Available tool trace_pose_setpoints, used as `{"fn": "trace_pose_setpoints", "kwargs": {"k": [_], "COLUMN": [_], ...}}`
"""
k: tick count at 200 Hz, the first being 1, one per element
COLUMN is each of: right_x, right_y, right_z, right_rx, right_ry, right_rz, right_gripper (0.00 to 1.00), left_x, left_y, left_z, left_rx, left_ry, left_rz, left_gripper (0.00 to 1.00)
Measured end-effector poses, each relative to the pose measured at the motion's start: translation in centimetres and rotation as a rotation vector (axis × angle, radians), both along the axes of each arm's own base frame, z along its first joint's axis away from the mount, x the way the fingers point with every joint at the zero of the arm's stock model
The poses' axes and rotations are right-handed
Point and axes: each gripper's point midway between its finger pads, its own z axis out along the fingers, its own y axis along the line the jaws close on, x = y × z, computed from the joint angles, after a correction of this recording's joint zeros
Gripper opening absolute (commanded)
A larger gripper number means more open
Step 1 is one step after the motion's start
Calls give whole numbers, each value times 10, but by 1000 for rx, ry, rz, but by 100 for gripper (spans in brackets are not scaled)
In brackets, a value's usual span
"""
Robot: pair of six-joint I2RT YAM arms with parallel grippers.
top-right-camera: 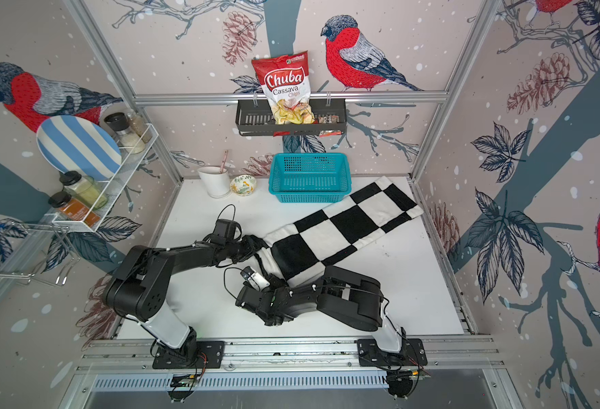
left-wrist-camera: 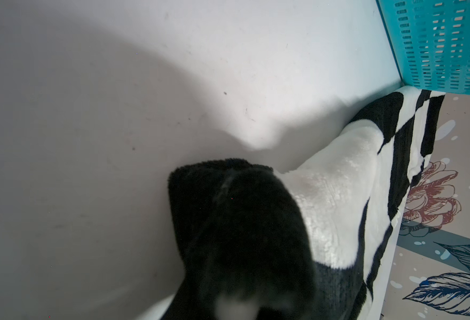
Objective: Roll up the pillowcase
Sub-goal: Roll the pillowcase at the center of the board.
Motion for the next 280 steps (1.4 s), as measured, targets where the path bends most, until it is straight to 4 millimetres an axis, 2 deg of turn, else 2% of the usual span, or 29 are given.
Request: {"fn": "trace_pose_setpoints", "kwargs": {"k": [12,26,39,59,73,101,129,153,198,226,258,280], "right_x": [1,0,1,0,1,4,19,28,30,30,29,28], "right_y": [-1,-1,-1,-4,-8,-16,-32,-43,-46,-51,-49,-49], "right_z": [-1,1,2,7,12,29,39,38,38,35,35,35], "right_rx": [9,31,70,151,224,382,567,680,802,848,866,874], "right_ry": [21,48,92,190,260,370,478,563,680,724,744,749], "right_rz": [4,4,6,2,-7,-20,-72,-117,-137,-161,-164,-164], "right_gripper": [0,0,0,0,0,0,0,0,0,0,0,0], "left_x": [1,2,4,10,16,28,21,4,-25,-38,-37,-22], "left_y": [0,0,0,4,5,7,9,7,-9,-13,-17,-20], "left_z": [1,2,5,18,35,72,85,77,66,49,38,44], "left_rx": [1,7,14,41,56,70,64,46,11,8,17,27], "left_ry": [0,2,0,-19,-53,-135,-150,-115,-54,-10,16,-2], "left_rz": [0,0,-3,11,14,19,21,30,28,30,45,68], "left_gripper": [34,41,63,75,81,82,82,82,79,78,74,66]}}
